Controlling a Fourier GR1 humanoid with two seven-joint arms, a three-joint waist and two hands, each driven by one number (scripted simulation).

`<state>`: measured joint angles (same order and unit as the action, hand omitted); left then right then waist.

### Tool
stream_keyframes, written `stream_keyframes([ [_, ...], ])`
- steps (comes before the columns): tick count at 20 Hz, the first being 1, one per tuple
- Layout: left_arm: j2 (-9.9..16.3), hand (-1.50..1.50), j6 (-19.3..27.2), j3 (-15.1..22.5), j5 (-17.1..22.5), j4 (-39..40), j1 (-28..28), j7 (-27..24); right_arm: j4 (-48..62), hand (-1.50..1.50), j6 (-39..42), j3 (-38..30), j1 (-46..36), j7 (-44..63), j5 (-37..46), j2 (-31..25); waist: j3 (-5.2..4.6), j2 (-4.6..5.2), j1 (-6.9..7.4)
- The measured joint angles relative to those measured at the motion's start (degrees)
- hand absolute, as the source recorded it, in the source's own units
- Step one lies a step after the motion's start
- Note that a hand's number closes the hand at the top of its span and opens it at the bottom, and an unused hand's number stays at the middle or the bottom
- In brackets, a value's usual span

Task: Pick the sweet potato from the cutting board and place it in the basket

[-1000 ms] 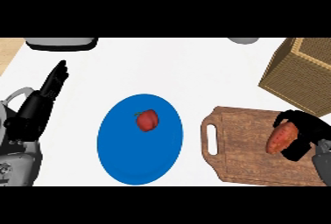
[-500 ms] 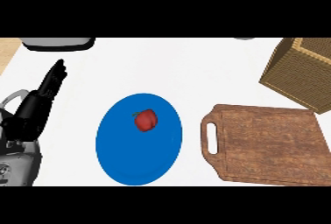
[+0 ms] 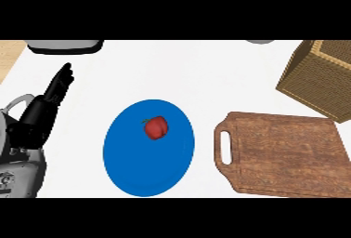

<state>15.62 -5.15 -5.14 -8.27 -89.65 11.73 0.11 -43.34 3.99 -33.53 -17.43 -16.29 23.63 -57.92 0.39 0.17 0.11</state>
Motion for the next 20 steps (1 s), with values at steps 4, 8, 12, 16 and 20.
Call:
stream_keyframes([
  [4,0.0,0.0,-0.4,0.5,-0.1,-1.0,0.4,0.8,3.5,1.5,4.4,-3.3,-5.8,-4.5,-4.3,-4.6,-0.16,0.05,0.83],
  [8,-0.3,0.0,-0.8,0.8,-0.1,-0.4,1.1,0.4,6.4,1.5,10.2,-2.3,-13.5,-4.9,-5.8,-9.1,-0.27,0.21,1.62],
  [12,0.2,0.0,-1.6,0.1,0.4,1.0,2.1,0.2,7.8,1.5,15.0,0.9,-21.8,-1.6,-6.3,-10.3,-0.37,0.27,1.96],
  [16,-0.6,0.0,-1.3,1.0,-0.3,0.4,3.0,1.5,7.8,1.5,18.4,5.1,-30.2,3.7,-5.5,-10.3,-0.42,0.28,2.27],
  [20,-0.2,0.0,-1.4,0.1,-0.1,1.1,3.0,0.9,7.5,1.5,19.8,9.3,-36.8,9.1,-4.2,-7.6,-0.46,0.25,2.06],
])
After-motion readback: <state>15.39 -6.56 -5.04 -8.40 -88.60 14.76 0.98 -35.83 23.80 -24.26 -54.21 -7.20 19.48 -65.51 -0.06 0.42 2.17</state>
